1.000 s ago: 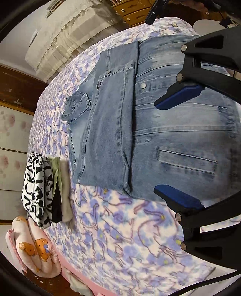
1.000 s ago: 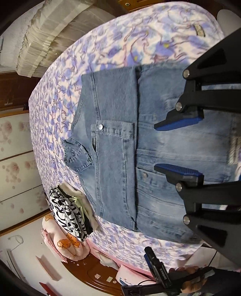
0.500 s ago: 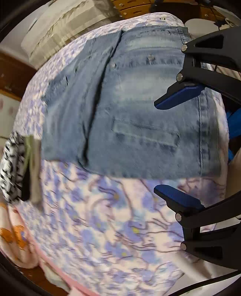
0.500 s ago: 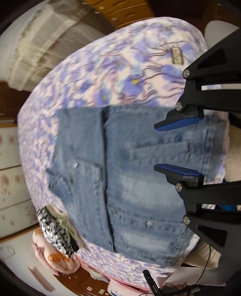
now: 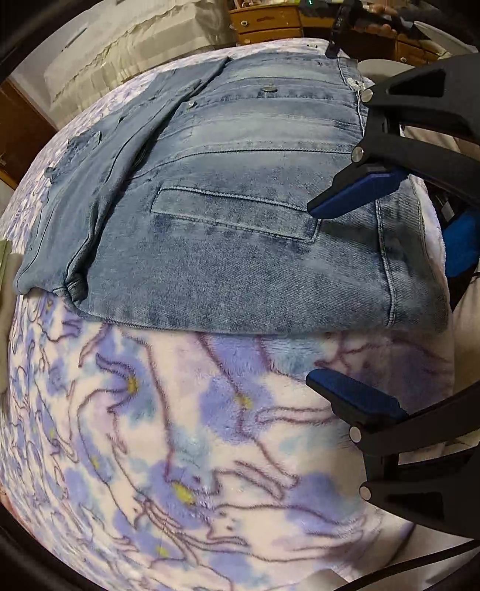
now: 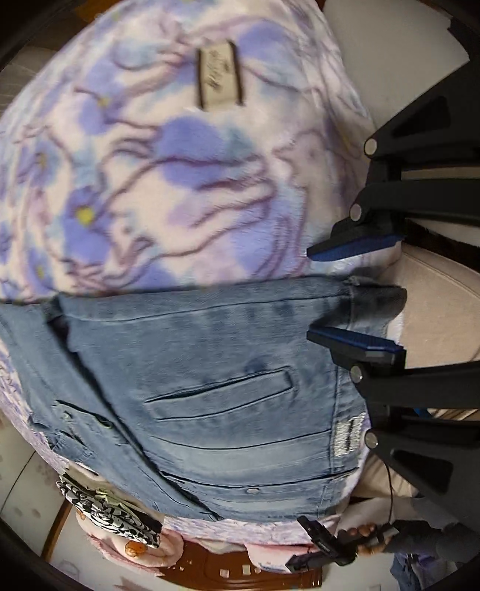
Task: Fold large clothes
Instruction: 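Grasp the denim jacket hem with both grippers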
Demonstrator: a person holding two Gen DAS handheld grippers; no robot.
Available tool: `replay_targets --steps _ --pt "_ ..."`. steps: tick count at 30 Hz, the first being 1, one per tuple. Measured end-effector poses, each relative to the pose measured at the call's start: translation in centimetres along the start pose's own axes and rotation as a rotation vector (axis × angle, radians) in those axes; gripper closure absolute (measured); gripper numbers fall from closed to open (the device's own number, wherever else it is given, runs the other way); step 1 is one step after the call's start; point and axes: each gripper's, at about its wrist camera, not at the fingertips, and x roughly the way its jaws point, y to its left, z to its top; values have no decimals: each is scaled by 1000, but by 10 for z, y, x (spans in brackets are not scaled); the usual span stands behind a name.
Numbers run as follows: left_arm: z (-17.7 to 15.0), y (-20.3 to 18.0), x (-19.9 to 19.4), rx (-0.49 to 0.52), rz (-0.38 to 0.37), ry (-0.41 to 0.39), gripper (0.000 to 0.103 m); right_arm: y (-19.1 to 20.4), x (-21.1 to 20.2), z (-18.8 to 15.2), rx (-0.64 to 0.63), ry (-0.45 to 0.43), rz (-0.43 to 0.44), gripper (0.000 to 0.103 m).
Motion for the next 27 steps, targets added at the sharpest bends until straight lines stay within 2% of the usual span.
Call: replay_targets --steps 5,15,23,27 --pt "-1 4 5 -2 -31 -1 21 -3 19 -8 -7 41 77 63" --pt "-1 8 17 25 -64 38 17 -2 28 -10 -37 20 75 62" --pt "-11 -19 14 117 -88 84 19 14 23 -13 -134 11 22 67" --pt "-13 -22 23 107 -72 87 19 9 31 -8 -91 19 38 64"
